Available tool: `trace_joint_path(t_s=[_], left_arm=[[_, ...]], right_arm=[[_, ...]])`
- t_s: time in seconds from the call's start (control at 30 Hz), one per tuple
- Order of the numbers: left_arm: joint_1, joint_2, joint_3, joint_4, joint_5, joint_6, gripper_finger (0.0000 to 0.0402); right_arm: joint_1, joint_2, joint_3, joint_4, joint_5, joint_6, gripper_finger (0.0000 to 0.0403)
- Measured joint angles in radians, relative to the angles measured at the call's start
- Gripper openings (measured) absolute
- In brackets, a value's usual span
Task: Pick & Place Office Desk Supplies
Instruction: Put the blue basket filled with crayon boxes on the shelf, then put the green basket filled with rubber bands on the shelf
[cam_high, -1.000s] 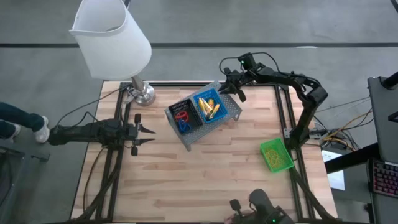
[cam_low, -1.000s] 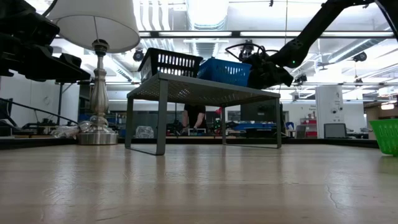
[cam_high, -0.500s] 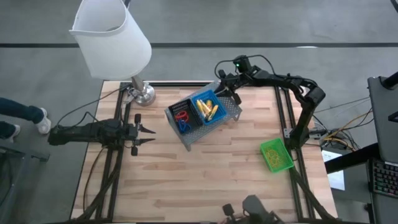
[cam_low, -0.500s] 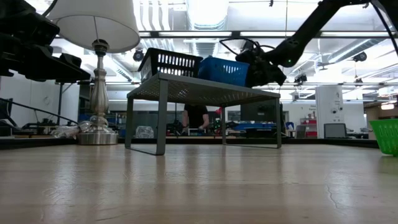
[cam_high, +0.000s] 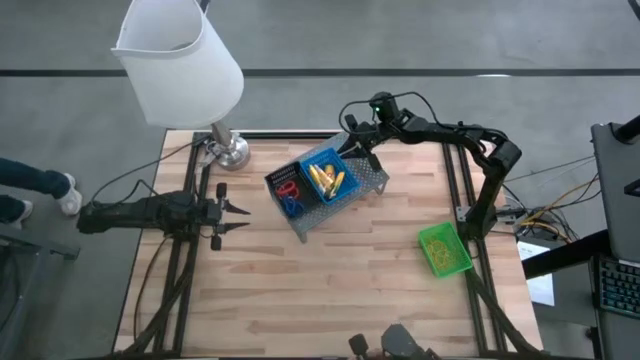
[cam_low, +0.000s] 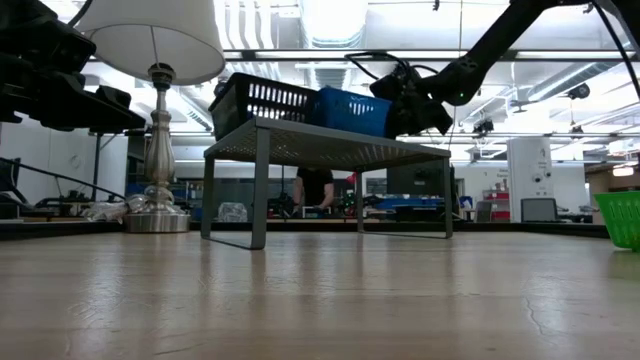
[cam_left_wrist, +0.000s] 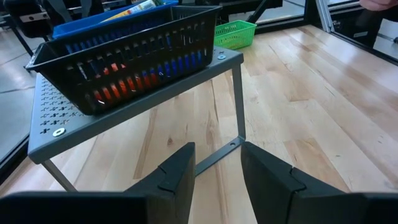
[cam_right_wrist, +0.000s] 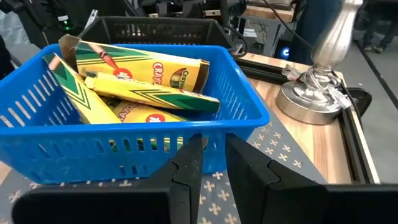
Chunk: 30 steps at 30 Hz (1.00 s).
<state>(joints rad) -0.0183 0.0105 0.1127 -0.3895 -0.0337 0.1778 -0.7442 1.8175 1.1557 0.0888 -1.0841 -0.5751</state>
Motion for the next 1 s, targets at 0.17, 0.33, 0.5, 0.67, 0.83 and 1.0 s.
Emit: trace_joint_path(t_s=[0.17, 0.33, 0.5, 0.67, 0.83, 1.0], left_arm=[[0.000, 0.000, 0.000, 0.000, 0.000, 0.000, 0.0133], [0.000, 0.000, 0.000, 0.000, 0.000, 0.000, 0.0133], [0.000, 0.000, 0.000, 0.000, 0.000, 0.000, 0.0133], [0.000, 0.000, 0.000, 0.000, 0.000, 0.000, 0.0133], [0.000, 0.000, 0.000, 0.000, 0.000, 0.000, 0.0133], [0.000, 0.000, 0.000, 0.000, 0.000, 0.000, 0.0133]], right_arm=[[0.013, 0.000, 0.000, 0.000, 0.014, 0.003, 0.0068], [0.025, 0.000, 0.000, 0.001, 0.027, 0.019, 0.0068], [0.025, 0.000, 0.000, 0.004, 0.042, 0.020, 0.0068], [0.000, -0.006, 0.004, 0.004, 0.095, 0.123, 0.0068], [-0.045, -0.047, 0.024, 0.004, 0.100, 0.191, 0.0068], [-0.039, -0.132, 0.020, -0.046, 0.356, 0.209, 0.0068]])
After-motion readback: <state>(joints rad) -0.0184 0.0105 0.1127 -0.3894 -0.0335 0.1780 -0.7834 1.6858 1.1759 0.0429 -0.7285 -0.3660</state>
